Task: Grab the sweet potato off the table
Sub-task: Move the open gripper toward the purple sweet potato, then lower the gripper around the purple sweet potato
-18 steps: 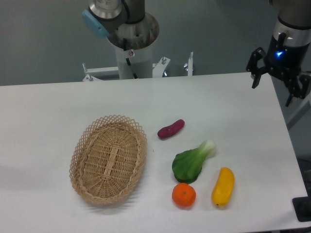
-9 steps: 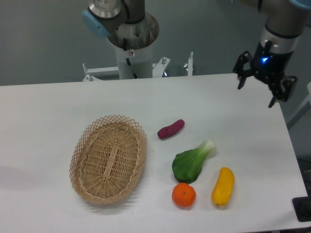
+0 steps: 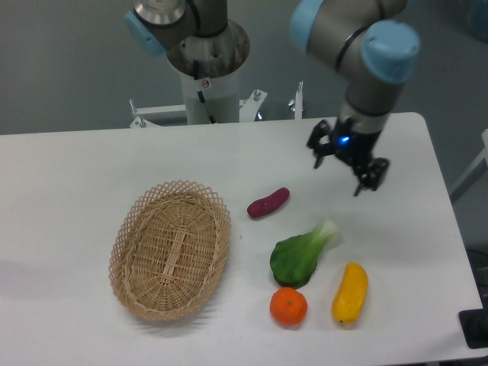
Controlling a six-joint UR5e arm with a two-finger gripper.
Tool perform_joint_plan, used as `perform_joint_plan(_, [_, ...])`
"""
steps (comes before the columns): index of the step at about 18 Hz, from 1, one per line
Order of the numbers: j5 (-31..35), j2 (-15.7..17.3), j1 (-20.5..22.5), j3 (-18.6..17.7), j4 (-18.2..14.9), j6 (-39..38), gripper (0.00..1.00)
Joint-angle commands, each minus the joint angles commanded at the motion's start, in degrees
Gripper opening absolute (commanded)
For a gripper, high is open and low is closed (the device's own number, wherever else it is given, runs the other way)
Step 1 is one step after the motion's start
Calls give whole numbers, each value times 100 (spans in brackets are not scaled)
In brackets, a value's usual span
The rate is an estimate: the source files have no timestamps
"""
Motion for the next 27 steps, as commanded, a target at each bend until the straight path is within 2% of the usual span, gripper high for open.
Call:
perform_joint_plan(1, [193, -26, -62, -116, 290, -9, 100])
perform_joint_plan(2, [369, -44, -158, -160, 380, -17, 100])
perform_joint_plan(7, [538, -97, -378, -617, 547, -78, 100])
perform_joint_plan(13, [573, -343, -616, -890, 1153, -316, 100])
perform_joint_plan(20, [801, -589, -765, -891, 1286, -325, 100])
perform_joint_plan(21, [801, -589, -765, -873, 1330, -325, 96])
perform_joint_plan(24, [792, -589, -774, -847, 1374, -282, 44])
perform_joint_plan(25, [792, -589, -774, -829, 1374, -272, 35])
perform_joint_plan(27, [784, -580, -774, -785, 1374, -237, 28])
